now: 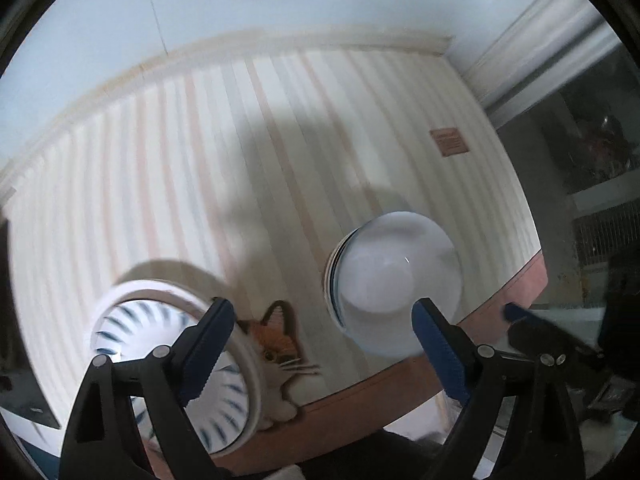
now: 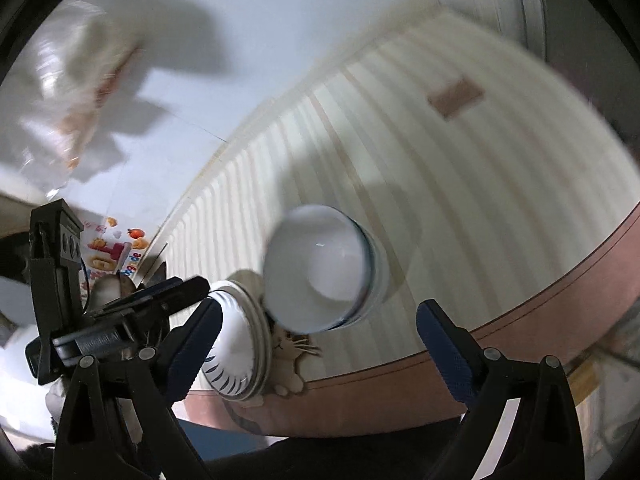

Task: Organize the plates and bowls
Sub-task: 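Grasp the rim of the nested bowl stack with both grippers, then carry the nested bowls with both grippers onto the plate stack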

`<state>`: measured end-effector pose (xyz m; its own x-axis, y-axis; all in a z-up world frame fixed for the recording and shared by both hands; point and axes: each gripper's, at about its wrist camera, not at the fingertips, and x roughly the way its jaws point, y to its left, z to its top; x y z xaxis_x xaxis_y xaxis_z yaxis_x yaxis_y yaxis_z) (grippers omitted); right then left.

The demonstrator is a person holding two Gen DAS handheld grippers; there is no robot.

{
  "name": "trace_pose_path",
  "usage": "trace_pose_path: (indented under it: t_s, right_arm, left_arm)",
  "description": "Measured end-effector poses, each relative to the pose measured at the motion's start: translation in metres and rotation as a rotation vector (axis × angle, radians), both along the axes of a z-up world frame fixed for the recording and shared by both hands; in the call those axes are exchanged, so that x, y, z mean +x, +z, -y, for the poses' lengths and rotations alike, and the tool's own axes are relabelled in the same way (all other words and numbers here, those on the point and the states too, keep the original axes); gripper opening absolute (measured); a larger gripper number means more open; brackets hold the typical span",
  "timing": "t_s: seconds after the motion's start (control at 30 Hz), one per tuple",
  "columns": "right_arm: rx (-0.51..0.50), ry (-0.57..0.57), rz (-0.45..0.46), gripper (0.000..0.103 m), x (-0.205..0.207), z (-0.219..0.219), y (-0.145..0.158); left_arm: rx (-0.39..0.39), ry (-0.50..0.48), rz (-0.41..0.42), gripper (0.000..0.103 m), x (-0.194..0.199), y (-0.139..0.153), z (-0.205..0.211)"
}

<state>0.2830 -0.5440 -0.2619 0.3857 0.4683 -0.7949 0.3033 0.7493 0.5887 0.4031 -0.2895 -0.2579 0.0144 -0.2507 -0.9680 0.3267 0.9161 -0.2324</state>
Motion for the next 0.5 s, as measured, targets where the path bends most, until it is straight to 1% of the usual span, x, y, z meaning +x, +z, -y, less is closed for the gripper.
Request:
trace_pose_path:
  t_s: [0.07, 0.13, 0.2, 0.33, 0.4, 0.43, 0.47, 0.5]
  right_arm:
    - [0.063, -0.008, -0.019, 0.100, 0.007, 0.005, -0.026]
    - [0.104, -0.003, -0.038, 0.100, 0.013, 0.008, -0.051]
    - [0.140, 0.009, -0.054, 0.100, 0.021, 0.009, -0.076]
    - [0.217, 0.035, -0.066, 0.099, 0.037, 0.006, -0.113]
    - [0.237, 0.047, -0.070, 0.095, 0.045, 0.004, -0.125]
    - [0.260, 0.058, -0.067, 0.094, 0.049, 0.002, -0.131]
    - [0.289, 0.070, -0.070, 0.088, 0.053, -0.001, -0.139]
    - [0.297, 0.076, -0.083, 0.082, 0.057, -0.002, -0.143]
  left_arm:
    - [-0.015, 0.012, -0.062, 0.091, 0.012, -0.022, 0.004]
    - [-0.030, 0.013, -0.112, 0.091, 0.021, -0.040, 0.010]
    - [-0.047, 0.010, -0.155, 0.087, 0.029, -0.058, 0.016]
    - [-0.082, 0.002, -0.228, 0.073, 0.037, -0.085, 0.027]
    - [-0.107, -0.003, -0.261, 0.067, 0.039, -0.096, 0.031]
    - [-0.105, -0.008, -0.274, 0.062, 0.039, -0.100, 0.033]
    - [-0.119, -0.016, -0.291, 0.058, 0.039, -0.104, 0.035]
    - [-0.130, -0.022, -0.304, 0.055, 0.038, -0.107, 0.036]
